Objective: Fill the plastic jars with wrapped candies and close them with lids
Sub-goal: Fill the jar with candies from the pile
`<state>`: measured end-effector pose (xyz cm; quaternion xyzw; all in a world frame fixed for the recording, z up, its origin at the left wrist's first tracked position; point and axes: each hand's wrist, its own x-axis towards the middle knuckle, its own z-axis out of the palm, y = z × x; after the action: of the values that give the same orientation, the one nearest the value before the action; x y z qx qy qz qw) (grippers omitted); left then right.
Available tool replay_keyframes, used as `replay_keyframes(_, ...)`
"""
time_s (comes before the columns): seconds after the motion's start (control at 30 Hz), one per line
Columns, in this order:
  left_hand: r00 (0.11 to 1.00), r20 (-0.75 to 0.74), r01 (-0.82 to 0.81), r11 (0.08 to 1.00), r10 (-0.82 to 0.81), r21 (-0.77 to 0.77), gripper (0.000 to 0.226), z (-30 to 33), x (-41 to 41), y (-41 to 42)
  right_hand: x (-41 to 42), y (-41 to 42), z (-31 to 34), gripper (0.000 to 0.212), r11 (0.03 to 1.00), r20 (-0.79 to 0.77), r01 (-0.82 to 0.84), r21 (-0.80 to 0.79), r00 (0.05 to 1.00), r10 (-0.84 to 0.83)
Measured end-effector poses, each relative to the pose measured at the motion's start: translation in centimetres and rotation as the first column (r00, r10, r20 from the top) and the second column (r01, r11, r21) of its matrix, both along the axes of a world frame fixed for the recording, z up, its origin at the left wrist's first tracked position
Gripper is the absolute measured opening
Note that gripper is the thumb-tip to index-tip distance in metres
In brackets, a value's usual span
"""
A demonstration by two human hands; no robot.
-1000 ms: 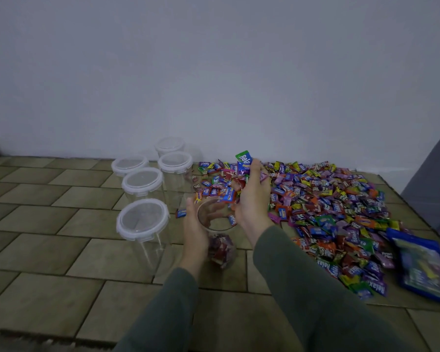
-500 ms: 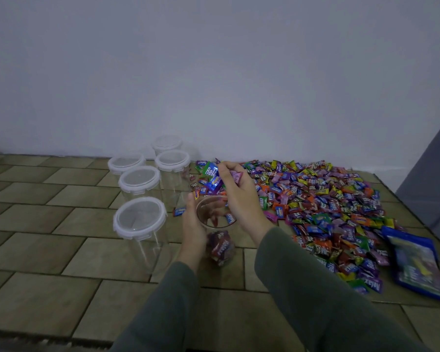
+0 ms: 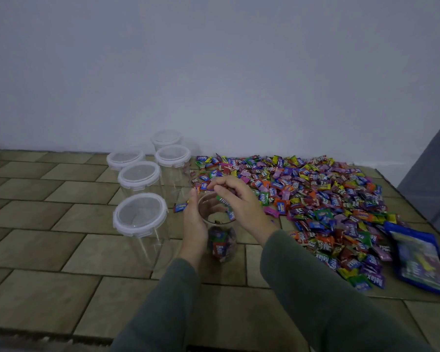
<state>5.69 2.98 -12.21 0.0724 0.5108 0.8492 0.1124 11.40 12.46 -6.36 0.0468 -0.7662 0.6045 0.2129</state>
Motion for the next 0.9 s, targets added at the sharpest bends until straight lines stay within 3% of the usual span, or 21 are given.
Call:
replay_keyframes(0.1, 1.0, -0.026, -0.006, 1.0, 0.007, 0.016, 0.051, 0.1, 0.1, 0.1, 0.0, 0.4, -0.2, 0.015, 0.997, 0.02, -0.056, 0.047, 0.998, 0.055)
replay_keyframes(0.2, 1.0, -0.023, 0.013, 1.0, -0.013, 0.003, 0.05, 0.8, 0.5, 0.0, 0.4, 0.8, -0.2, 0.016, 0.995, 0.009, -0.096, -0.005, 0.995, 0.096)
replay_keyframes(0.4, 0.999, -0.043, 0.019, 0.995, -0.023, -0.1, 0.039, 1.5, 0.9, -1.6, 0.2, 2.5, -1.2, 0.019, 0.999, 0.067, 0.054, -0.002, 0.996, -0.054)
replay_keyframes(0.6, 0.974, -0.207, -0.133, 0.97, 0.091, -0.201, 0.021, 3.7, 1.9, -3.8, 0.8, 5.4, -2.2, 0.021, 0.994, 0.206, 0.111, 0.02, 0.972, -0.112)
replay_keyframes(0.9, 0.896, -0.444, -0.22, 0.867, -0.002, -0.447, 0.013, 10.4, 3.8, 1.7, -2.2, 9.5, -2.4, 0.014, 0.97, 0.322, 0.02, 0.241, 0.942, -0.099)
